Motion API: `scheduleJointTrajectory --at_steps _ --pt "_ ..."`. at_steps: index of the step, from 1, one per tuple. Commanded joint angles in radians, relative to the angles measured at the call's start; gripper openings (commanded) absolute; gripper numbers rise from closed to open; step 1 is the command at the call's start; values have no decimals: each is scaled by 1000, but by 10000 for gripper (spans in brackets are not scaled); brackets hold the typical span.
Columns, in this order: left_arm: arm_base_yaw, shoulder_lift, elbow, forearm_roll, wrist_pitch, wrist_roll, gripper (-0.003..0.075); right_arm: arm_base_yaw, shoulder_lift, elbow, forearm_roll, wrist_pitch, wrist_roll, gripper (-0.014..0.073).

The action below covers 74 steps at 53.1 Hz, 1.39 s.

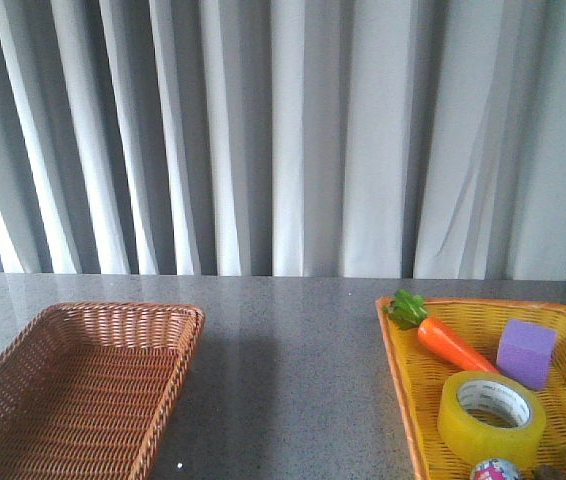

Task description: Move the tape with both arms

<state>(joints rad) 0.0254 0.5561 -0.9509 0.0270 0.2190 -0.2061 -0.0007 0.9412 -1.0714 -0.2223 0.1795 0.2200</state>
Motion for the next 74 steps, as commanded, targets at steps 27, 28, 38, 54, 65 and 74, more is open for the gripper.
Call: scheduleJointTrajectory --at_steps 27,28,38,54,65,74 --pt "-48 644 -526 7 483 177 172 74 133 -39 -122 197 11 470" --pt "-48 653 -530 -2 482 172 194 74 136 -39 -122 200 11 510" --pt "-48 731 -534 -119 507 165 433 74 158 -39 -118 250 16 729" --pt "-48 813 -528 -143 563 164 555 71 366 -253 -121 516 52 668" --pt "-48 835 -528 -115 683 167 555 71 592 -495 13 748 -26 620" --pt "-48 836 -528 -121 739 166 555 62 703 -514 1 761 -54 589"
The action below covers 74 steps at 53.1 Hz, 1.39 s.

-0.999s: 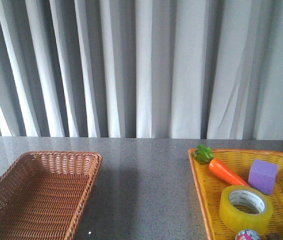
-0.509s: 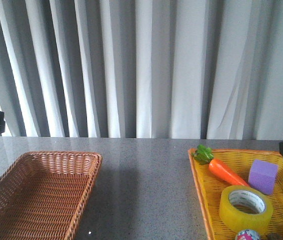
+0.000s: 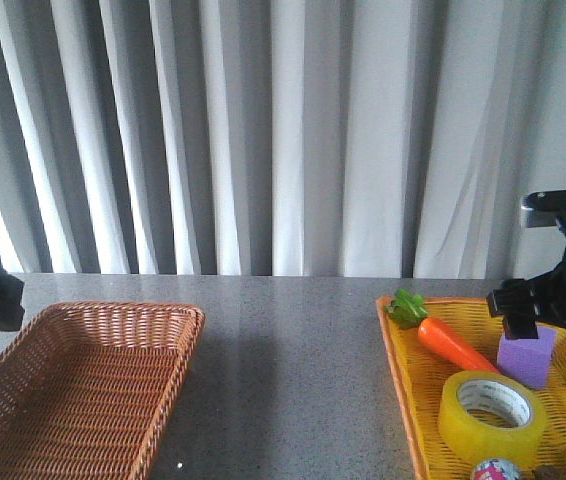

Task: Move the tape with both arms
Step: 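Lower the right gripper into the yellow basket around the yellow tape roll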

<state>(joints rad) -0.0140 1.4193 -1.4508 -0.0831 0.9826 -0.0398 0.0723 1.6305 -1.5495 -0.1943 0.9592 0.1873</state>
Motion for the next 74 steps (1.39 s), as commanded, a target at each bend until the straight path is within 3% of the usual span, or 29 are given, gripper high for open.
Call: scheduleJointTrajectory --at_steps 1,11,41,49,66,74 --pt "-9 -28 -28 -12 -23 -1 555 -16 28 -36 -25 -15 -22 587" --pt "-9 -29 -28 -35 2 -1 555 -72 131 -37 25 -30 -54 580" --pt "-9 -29 -28 -34 17 -1 555 -72 296 -102 52 -18 -94 550" --pt "-9 -29 -28 -34 16 0 555 -72 308 -102 52 -26 -95 439" --pt "-9 -29 -28 -33 18 0 555 -72 308 -108 52 -15 -95 60" --pt "-9 -29 -28 -33 24 0 555 -72 273 -156 41 6 -87 -11"
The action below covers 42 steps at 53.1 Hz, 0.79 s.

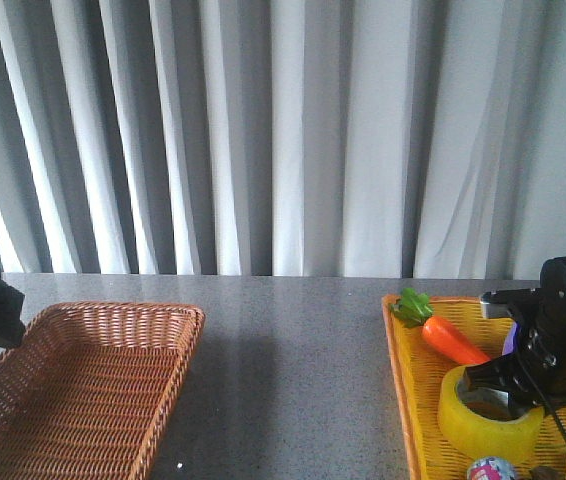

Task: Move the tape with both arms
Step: 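Lower the right gripper into the yellow basket around the yellow tape roll, then lift the tape roll with the right gripper and set it on the table between baskets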

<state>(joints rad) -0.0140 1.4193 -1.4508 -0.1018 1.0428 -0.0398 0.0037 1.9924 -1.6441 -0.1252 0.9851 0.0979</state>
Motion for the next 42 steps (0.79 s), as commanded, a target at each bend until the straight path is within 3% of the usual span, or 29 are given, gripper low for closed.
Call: scheduleJointTrajectory --at_steps 1,14,20,25,34,42 --pt "-9 -29 -28 -14 -36 0 555 -3 -95 -71 -27 -20 2 -11" --pt "-9 -29 -28 -15 -37 0 555 -1 -222 -225 97 0 -21 -4" --pt "-9 -29 -28 -15 -38 0 555 25 -252 -294 262 25 -138 2" --pt "-9 -29 -28 -17 -42 -1 555 93 -256 -322 312 29 -220 16" --pt "-9 -29 -28 -19 -38 -1 555 277 -206 -325 195 19 -225 46" --pt "-9 -29 -28 -19 -33 -1 555 380 -103 -325 91 31 -127 52"
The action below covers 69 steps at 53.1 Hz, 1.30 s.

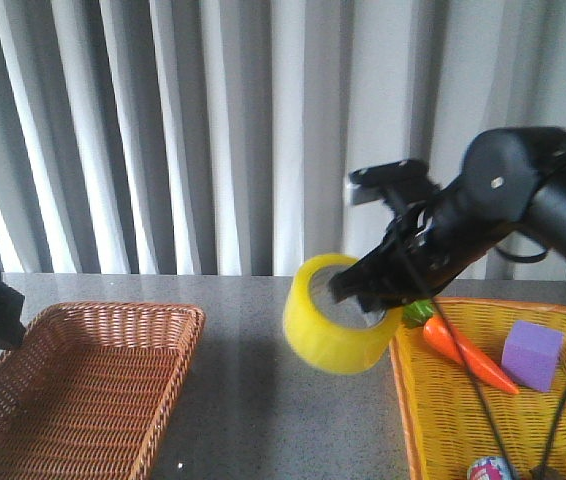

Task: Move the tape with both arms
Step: 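Lift the tape roll with the right gripper and set it on the table between baskets, then open the right gripper and raise it back over the yellow basket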

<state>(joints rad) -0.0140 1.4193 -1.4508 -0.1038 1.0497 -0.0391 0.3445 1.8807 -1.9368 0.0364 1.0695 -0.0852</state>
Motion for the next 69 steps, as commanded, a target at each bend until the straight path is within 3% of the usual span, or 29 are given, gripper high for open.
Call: scheduleJointTrajectory --at_steps 1,25,31,39,47,54,69 --pt "-9 -29 -28 -17 -39 -1 555 48 25 -32 -72 -52 60 52" --pt "-9 -29 -28 -17 -27 -1 555 109 247 -32 -110 -30 65 73" --pt "-9 -29 -28 -17 -27 -1 555 109 255 -47 -135 -33 65 134" --pt "-9 -29 -28 -20 -28 -1 555 109 253 -128 -101 -4 65 298" --pt "-9 -29 -28 -24 -29 -1 555 109 191 -164 -56 -8 65 479" --pt "-9 -29 -28 -24 -36 -1 555 98 86 -165 -130 -15 85 577" --pt "-9 -29 -28 -108 -58 57 555 -64 -225 -108 -266 -14 155 549"
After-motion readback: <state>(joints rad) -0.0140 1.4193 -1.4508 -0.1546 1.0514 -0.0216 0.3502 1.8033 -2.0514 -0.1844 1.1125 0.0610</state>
